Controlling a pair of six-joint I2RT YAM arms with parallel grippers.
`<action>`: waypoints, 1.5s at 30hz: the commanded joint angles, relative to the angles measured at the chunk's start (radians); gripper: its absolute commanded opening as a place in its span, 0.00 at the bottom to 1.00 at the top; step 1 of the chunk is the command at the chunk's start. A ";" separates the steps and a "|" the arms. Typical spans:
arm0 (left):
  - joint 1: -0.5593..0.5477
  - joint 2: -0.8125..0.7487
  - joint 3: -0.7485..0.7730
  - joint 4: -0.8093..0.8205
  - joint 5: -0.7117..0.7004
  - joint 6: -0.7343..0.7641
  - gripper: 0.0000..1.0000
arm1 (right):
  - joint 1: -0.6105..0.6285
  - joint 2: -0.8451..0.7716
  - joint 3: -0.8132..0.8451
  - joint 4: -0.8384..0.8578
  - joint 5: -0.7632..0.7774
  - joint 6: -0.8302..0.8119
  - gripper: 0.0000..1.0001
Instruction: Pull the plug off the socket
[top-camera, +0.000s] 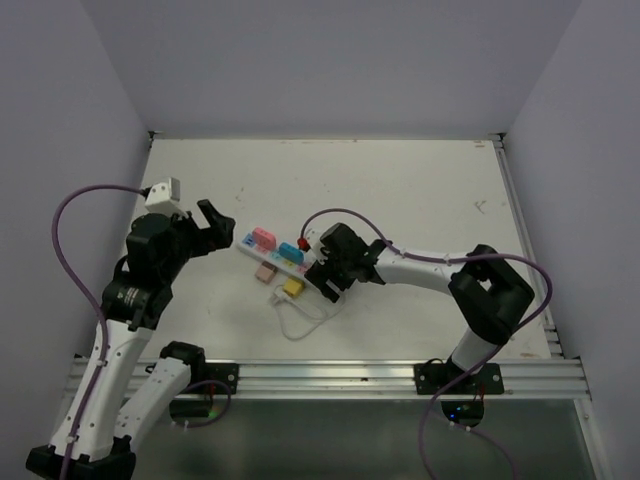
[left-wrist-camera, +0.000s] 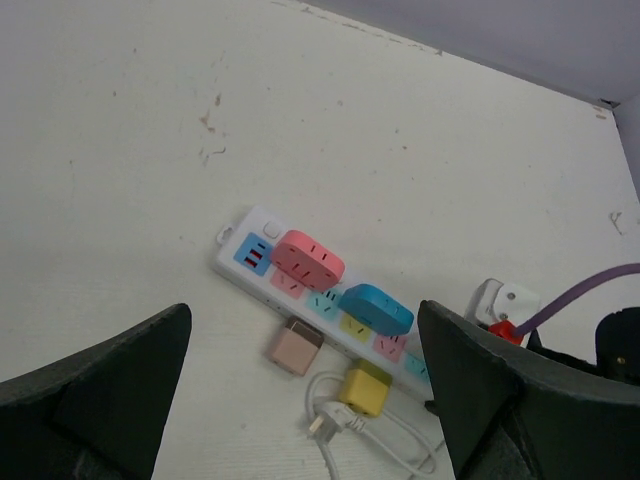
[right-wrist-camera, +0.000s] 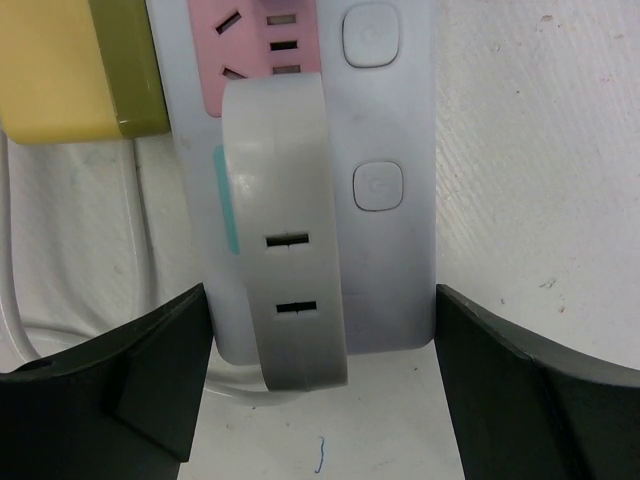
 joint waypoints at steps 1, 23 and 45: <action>-0.005 0.069 0.014 -0.044 -0.078 -0.180 1.00 | 0.039 -0.040 -0.021 0.029 0.117 -0.011 0.20; -0.088 0.716 0.273 -0.156 -0.070 -0.699 0.79 | 0.094 0.101 -0.029 0.118 0.246 0.049 0.21; -0.085 1.045 0.532 -0.303 -0.150 -0.682 0.65 | 0.085 0.186 0.071 -0.004 0.110 0.027 0.69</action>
